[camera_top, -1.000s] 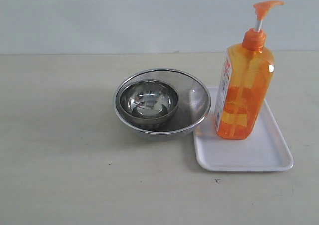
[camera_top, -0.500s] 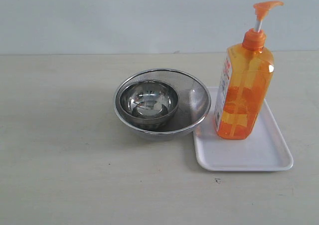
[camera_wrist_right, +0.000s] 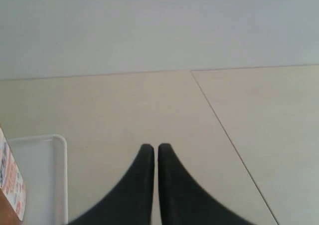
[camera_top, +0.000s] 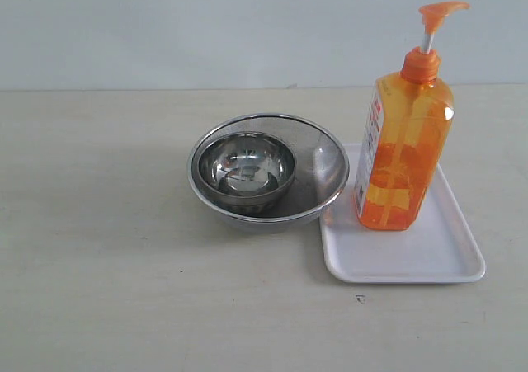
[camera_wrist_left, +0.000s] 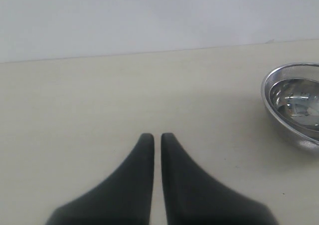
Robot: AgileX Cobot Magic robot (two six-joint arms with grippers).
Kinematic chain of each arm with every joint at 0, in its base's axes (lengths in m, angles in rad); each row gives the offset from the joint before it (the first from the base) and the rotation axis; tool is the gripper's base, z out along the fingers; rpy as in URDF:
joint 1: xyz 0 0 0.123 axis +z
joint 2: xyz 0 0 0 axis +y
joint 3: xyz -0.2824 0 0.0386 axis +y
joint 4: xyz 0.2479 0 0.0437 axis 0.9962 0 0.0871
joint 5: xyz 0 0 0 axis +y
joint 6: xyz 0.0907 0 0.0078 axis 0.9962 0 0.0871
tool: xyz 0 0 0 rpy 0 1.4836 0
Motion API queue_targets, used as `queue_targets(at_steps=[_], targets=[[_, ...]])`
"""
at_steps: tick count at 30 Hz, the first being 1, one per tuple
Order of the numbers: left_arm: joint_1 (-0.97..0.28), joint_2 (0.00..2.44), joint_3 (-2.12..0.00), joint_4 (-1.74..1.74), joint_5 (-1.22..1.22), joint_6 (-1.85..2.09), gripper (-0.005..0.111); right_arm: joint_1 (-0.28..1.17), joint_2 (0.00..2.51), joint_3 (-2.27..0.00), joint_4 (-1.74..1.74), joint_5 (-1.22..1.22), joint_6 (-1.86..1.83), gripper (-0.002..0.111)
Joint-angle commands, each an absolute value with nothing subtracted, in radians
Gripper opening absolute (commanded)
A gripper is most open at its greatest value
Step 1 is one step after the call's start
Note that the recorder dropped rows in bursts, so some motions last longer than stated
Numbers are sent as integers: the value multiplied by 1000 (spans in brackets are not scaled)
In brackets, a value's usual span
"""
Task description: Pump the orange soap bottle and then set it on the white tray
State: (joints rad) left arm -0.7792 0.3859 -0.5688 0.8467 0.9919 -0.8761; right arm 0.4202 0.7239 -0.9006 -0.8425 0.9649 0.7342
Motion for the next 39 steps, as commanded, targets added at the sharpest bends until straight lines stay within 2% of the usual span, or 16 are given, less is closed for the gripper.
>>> queue_targets(at_steps=[1, 39], targets=[[-778, 378, -565, 853, 991, -887, 5, 417, 718, -902, -843, 1044, 723, 0], [-778, 378, -565, 853, 991, -887, 5, 417, 718, -902, -841, 1084, 735, 0]])
